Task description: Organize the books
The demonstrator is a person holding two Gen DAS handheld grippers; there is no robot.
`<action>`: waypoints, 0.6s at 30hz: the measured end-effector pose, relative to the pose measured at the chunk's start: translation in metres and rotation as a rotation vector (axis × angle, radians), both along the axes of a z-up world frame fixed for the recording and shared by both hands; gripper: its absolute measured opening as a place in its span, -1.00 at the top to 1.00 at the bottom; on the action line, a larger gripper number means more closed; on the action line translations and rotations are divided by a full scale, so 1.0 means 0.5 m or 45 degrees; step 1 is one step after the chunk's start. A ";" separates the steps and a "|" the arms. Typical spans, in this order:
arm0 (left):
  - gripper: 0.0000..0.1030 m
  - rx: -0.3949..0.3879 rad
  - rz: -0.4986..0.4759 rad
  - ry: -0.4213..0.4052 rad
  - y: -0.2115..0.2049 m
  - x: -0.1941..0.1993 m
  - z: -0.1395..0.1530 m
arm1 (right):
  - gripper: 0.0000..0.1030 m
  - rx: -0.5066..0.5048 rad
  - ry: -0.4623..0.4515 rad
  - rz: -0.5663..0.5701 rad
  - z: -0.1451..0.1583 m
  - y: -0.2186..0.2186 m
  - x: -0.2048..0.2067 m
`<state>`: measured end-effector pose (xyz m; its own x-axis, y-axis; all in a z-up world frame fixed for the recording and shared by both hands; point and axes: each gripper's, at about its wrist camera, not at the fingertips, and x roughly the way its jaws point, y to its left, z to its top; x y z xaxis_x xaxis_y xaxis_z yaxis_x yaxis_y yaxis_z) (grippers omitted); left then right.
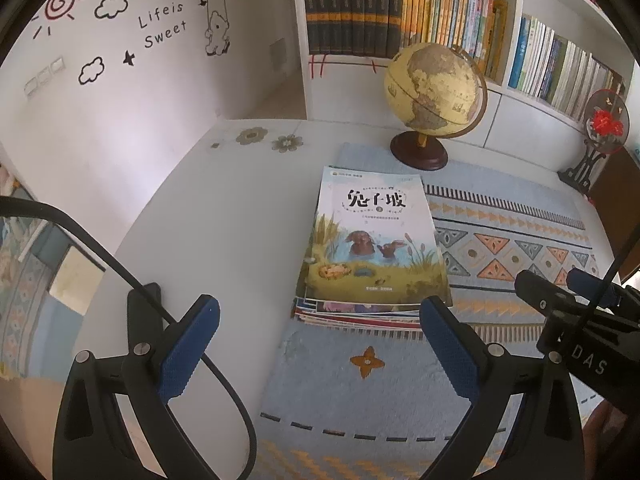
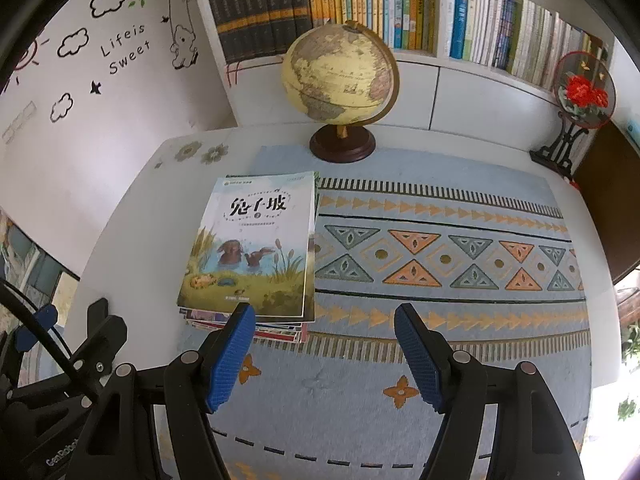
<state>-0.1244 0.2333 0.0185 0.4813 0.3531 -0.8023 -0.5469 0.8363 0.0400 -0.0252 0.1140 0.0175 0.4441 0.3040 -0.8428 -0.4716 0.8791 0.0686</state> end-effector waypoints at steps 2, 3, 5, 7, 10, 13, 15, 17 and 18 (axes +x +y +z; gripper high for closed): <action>-0.95 -0.012 0.002 0.009 0.001 0.002 -0.006 | -0.36 -0.008 0.004 0.008 -0.004 0.002 0.000; -0.95 -0.020 0.004 0.010 0.001 0.002 -0.009 | -0.36 -0.011 0.007 0.011 -0.006 0.003 0.001; -0.95 -0.027 0.004 0.015 0.000 0.005 -0.013 | -0.36 -0.013 0.014 0.016 -0.010 0.003 0.002; -0.95 -0.024 0.007 0.022 -0.002 0.006 -0.016 | -0.36 -0.018 0.018 0.022 -0.013 0.004 0.003; -0.95 -0.009 0.017 0.029 -0.005 0.009 -0.018 | -0.36 -0.025 0.024 0.026 -0.019 0.002 0.005; -0.95 0.007 0.021 0.042 -0.009 0.015 -0.022 | -0.36 -0.025 0.033 0.032 -0.023 0.000 0.006; -0.94 0.040 0.022 0.038 -0.015 0.017 -0.023 | -0.36 -0.025 0.035 0.036 -0.025 -0.001 0.005; -0.93 0.070 0.015 0.030 -0.022 0.017 -0.022 | -0.36 -0.025 0.037 0.040 -0.026 -0.003 0.004; -0.93 0.063 0.014 0.025 -0.023 0.018 -0.021 | -0.36 -0.025 0.038 0.044 -0.027 -0.005 0.004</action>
